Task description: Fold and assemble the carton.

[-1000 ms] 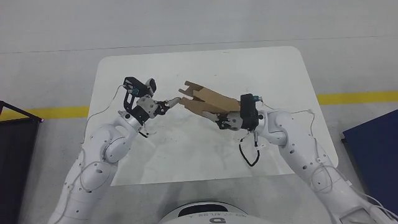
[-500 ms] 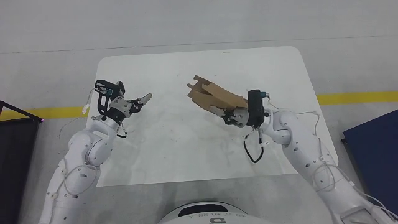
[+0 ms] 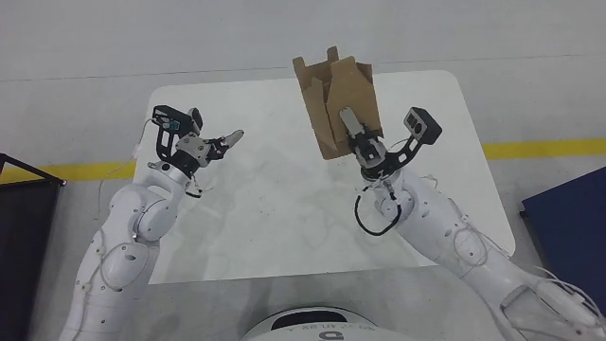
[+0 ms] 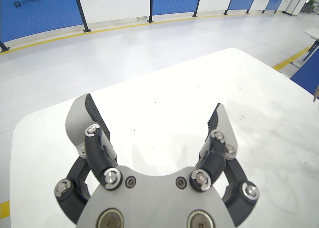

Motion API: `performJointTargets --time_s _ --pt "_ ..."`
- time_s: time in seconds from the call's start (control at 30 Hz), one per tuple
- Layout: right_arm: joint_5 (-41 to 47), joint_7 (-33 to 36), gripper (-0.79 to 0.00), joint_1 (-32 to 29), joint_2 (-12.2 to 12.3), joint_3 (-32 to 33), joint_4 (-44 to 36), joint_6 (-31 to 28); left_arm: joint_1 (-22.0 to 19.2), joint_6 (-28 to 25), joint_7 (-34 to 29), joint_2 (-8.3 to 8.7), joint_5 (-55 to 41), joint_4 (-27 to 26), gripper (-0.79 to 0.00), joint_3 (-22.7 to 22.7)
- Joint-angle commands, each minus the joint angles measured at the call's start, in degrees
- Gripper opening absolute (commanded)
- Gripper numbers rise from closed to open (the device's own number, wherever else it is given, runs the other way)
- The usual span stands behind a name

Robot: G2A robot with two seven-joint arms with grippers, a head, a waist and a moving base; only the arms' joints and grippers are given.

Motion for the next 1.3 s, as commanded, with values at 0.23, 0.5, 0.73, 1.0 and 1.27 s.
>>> performJointTargets --time_s 0.23,0.5,0.73,1.0,1.27 --pt "-1.7 0.9 -0.785 -0.8 -0.1 -0.4 -0.6 0.0 0.1 0.2 0.1 -0.01 0.1 0.0 0.0 0.0" --pt "27.1 24.8 -0.785 1.2 -0.2 -12.3 -4.8 0.0 -1.5 1.2 3.7 -0.62 -8.3 -1.0 0.0 -1.2" --pt "41.5 45.1 -0.785 2.0 0.6 -11.9 -2.9 0.0 -3.3 -2.4 3.2 -1.18 -16.6 -1.8 0.0 0.4" --pt "52.3 62.3 -0.785 0.2 0.2 -8.7 -2.7 0.0 -3.3 -12.4 5.9 -1.1 -14.6 -1.6 0.0 1.5" --pt "62.1 75.7 -0.785 -1.7 -1.5 -4.5 -1.0 0.0 -3.9 -15.7 7.6 -1.28 -11.2 -1.1 0.0 3.3"
